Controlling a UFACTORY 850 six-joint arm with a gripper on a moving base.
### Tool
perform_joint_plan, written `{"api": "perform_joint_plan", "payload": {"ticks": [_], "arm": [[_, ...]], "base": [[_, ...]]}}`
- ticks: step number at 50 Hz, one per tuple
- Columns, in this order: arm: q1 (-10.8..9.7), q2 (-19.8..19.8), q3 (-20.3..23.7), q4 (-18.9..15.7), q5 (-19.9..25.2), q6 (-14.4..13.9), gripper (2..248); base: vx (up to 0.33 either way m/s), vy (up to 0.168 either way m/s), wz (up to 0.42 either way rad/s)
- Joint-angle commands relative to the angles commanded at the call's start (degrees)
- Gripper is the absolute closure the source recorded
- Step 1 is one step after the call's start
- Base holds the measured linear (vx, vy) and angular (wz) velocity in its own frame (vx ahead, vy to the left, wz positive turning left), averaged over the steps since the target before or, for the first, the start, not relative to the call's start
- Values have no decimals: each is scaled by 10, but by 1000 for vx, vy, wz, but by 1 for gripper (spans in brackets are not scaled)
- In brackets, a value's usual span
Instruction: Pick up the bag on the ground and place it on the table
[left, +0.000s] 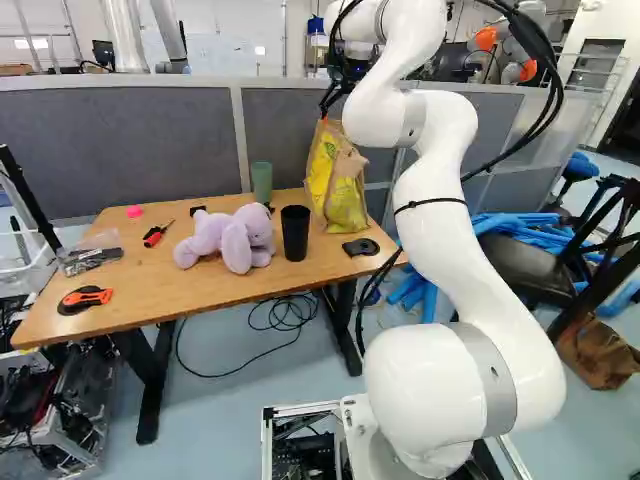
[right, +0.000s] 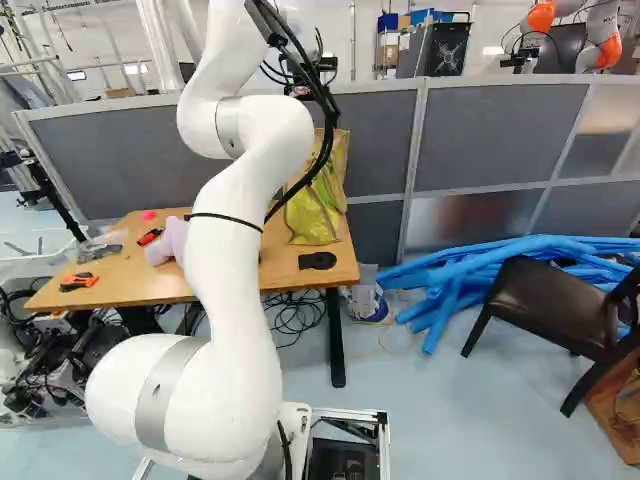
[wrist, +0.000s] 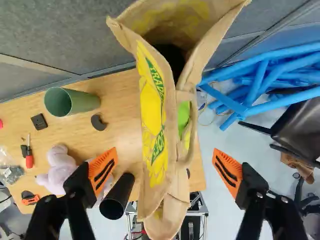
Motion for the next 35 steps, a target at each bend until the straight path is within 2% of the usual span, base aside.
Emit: {"api": "perform_joint_plan", "payload": {"ticks": [35], "arm": [[0, 0, 0, 0, 0, 0, 3]], "base": [[-101, -2, 1]]}}
